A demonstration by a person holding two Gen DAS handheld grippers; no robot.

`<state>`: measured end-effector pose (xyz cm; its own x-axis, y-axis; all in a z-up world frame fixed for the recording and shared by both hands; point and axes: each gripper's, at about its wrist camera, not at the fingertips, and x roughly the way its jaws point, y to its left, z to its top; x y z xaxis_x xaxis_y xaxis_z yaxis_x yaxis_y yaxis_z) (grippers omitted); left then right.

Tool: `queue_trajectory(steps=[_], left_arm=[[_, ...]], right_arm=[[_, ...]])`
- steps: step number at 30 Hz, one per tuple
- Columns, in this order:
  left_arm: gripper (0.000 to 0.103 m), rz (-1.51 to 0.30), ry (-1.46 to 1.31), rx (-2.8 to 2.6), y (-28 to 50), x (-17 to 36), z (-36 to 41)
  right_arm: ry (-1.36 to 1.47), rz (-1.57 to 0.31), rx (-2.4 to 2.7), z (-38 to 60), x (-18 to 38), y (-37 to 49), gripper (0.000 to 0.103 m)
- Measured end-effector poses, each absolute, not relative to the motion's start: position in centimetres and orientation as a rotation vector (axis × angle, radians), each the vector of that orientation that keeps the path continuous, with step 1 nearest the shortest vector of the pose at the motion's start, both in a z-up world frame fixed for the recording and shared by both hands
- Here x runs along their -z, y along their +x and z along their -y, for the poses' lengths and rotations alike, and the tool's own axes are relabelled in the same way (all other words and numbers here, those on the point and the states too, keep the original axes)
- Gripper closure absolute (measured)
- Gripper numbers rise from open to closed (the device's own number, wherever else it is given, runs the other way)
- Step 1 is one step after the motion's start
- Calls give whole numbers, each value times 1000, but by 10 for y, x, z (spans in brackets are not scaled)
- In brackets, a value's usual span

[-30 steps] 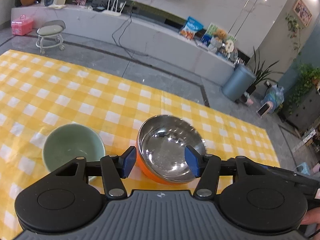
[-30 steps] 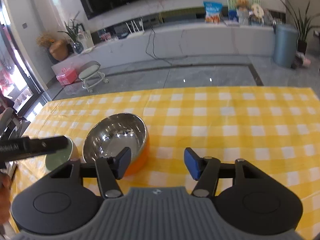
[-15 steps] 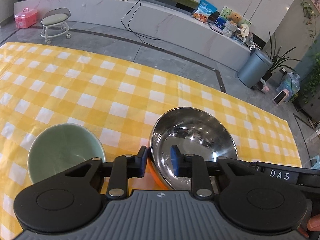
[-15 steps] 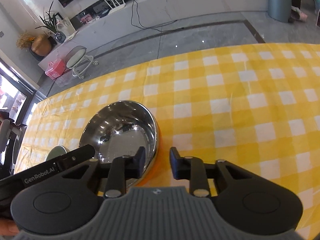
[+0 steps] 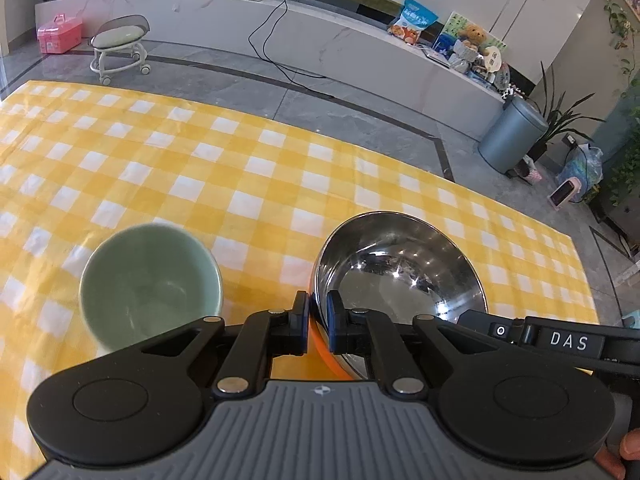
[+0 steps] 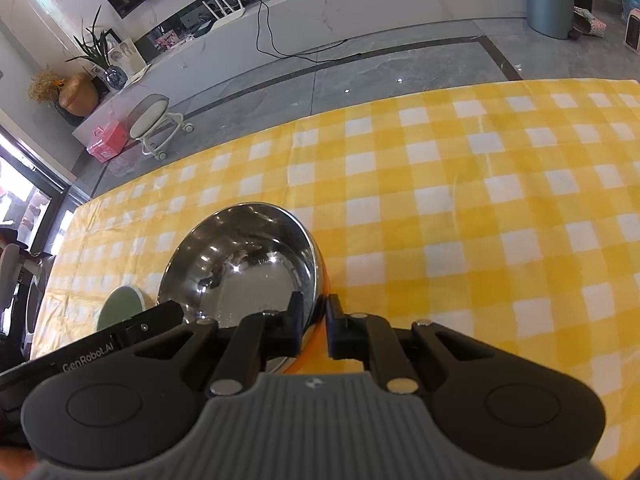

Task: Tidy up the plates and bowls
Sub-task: 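Carry the orange bowl with the left gripper and lower it into the blue bowl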

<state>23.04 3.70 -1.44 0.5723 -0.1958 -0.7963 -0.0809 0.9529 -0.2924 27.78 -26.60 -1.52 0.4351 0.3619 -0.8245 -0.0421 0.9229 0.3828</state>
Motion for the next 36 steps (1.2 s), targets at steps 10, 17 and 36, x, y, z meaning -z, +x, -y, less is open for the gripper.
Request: queue_trajectory(steps=[10,17,36], left_arm=[[93,-951,-310,106,172,-39,-9],[93,-993,-352,169,128,-58,17],[92,-1150,-343,235,85,-15,61]], right_arm=[[324,-1054,-283,303,-43,216,95],[313,-1069,-282,343,-72,160,95],[349,-1151,-233,403,-32,81,95]])
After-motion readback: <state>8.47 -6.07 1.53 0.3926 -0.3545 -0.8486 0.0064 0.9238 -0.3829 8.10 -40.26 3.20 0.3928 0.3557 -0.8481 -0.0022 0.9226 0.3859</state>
